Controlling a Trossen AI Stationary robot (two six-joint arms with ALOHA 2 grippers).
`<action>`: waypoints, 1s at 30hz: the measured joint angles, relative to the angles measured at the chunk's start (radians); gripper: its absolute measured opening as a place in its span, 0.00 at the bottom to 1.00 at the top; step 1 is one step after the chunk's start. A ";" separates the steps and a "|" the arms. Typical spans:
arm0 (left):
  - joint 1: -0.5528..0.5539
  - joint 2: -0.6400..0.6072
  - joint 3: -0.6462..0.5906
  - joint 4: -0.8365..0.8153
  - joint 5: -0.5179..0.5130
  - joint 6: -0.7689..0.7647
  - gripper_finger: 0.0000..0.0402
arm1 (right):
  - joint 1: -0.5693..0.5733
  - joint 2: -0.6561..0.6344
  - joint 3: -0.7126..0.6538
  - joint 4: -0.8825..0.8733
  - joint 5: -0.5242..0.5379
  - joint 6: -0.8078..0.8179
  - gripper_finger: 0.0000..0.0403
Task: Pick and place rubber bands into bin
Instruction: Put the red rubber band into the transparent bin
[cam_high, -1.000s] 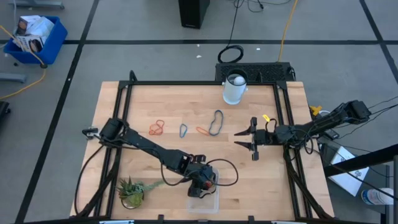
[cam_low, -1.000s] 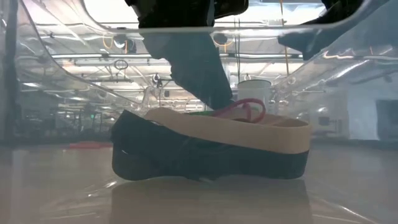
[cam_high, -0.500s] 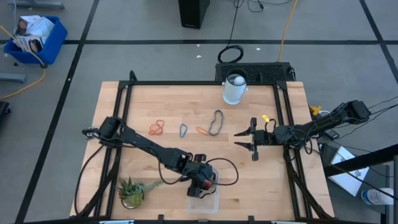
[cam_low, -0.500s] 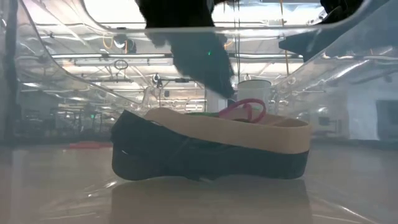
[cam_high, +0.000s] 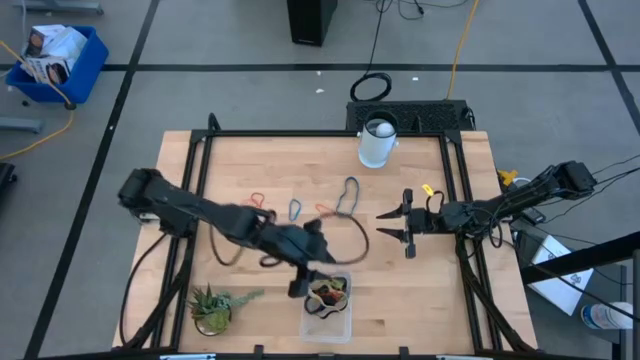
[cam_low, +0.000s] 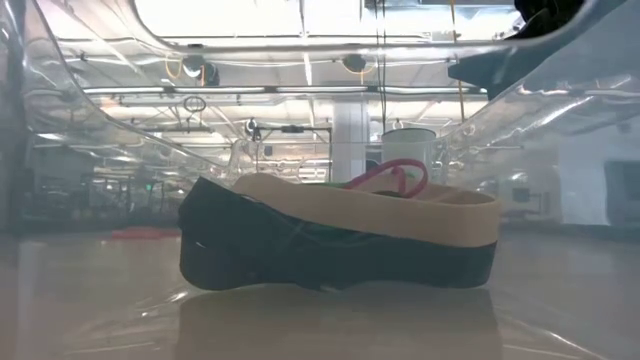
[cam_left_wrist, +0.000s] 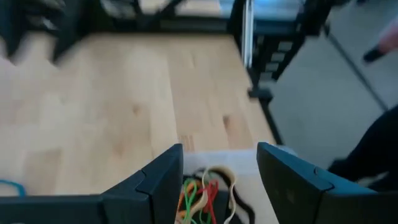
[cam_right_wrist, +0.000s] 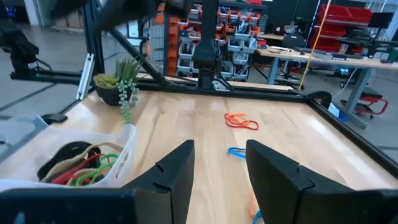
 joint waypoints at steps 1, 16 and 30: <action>0.006 -0.027 0.000 -0.002 0.000 0.000 0.53 | 0.000 0.000 0.000 0.001 0.000 0.011 0.35; 0.072 -0.290 0.000 -0.160 -0.185 0.032 0.53 | 0.000 0.000 0.000 0.005 -0.002 0.198 0.35; 0.082 -0.576 -0.241 -0.173 -0.231 0.027 0.53 | 0.000 0.000 0.000 0.004 0.018 0.286 0.35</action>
